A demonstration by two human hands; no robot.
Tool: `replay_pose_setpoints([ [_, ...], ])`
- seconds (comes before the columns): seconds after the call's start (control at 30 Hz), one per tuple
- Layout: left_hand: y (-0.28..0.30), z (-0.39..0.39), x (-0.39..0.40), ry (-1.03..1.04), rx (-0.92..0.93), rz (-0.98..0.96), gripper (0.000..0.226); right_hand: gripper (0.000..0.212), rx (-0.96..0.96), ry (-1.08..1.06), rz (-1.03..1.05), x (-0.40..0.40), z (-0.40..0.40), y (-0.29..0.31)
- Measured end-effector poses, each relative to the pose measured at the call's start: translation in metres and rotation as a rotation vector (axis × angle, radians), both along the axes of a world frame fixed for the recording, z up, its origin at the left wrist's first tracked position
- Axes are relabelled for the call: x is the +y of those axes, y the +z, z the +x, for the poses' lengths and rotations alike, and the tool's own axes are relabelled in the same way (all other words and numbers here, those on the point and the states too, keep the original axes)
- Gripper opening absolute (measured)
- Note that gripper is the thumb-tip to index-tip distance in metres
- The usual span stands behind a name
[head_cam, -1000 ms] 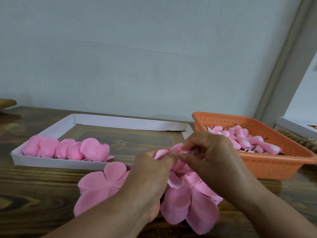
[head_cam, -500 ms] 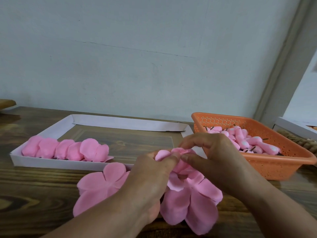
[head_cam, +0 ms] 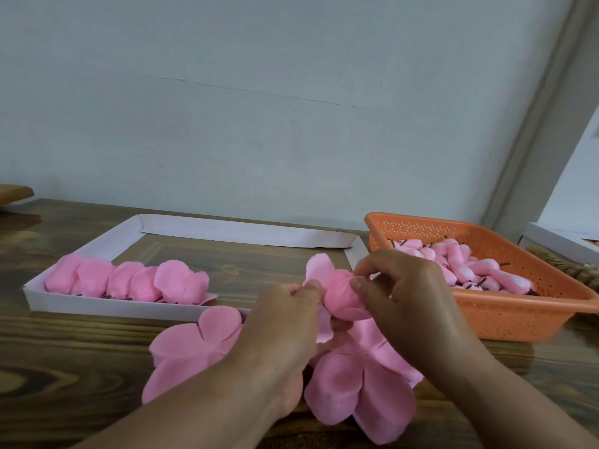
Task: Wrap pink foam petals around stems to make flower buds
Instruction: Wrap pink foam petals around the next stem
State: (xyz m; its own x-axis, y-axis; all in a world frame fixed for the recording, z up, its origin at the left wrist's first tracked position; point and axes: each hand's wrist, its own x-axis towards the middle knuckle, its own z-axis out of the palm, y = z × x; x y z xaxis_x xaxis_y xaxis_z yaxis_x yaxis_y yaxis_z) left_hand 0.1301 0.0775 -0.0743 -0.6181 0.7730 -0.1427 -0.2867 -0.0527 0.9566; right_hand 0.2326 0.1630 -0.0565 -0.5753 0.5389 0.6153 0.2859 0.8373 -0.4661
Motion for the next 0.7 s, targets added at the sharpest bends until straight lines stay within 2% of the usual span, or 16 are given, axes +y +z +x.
replay_pose_setpoints([
  [0.1, -0.001, 0.000, 0.000, -0.027, -0.014, -0.024, 0.028, 0.009, -0.048, 0.043, 0.059, -0.003, -0.001, 0.000],
  [0.2, 0.000, 0.000, 0.000, -0.026, -0.013, -0.064, 0.038, 0.008, -0.085, 0.091, 0.092, -0.005, 0.000, 0.002],
  [0.37, 0.005, -0.001, -0.002, 0.011, -0.027, -0.108, 0.015, 0.014, -0.187, 0.188, 0.153, -0.004, 0.006, 0.009],
  [0.57, 0.004, -0.001, -0.006, -0.068, 0.057, -0.133, 0.027, 0.013, -0.303, 0.249, 0.241, -0.003, 0.009, 0.013],
  [0.63, 0.005, -0.001, -0.006, -0.102, -0.001, -0.145, 0.036, 0.010, -0.306, 0.256, 0.251, -0.003, 0.009, 0.013],
  [0.7, 0.005, -0.001, -0.007, -0.153, 0.006, -0.170, 0.033, 0.009, -0.303, 0.266, 0.257, -0.003, 0.009, 0.013],
])
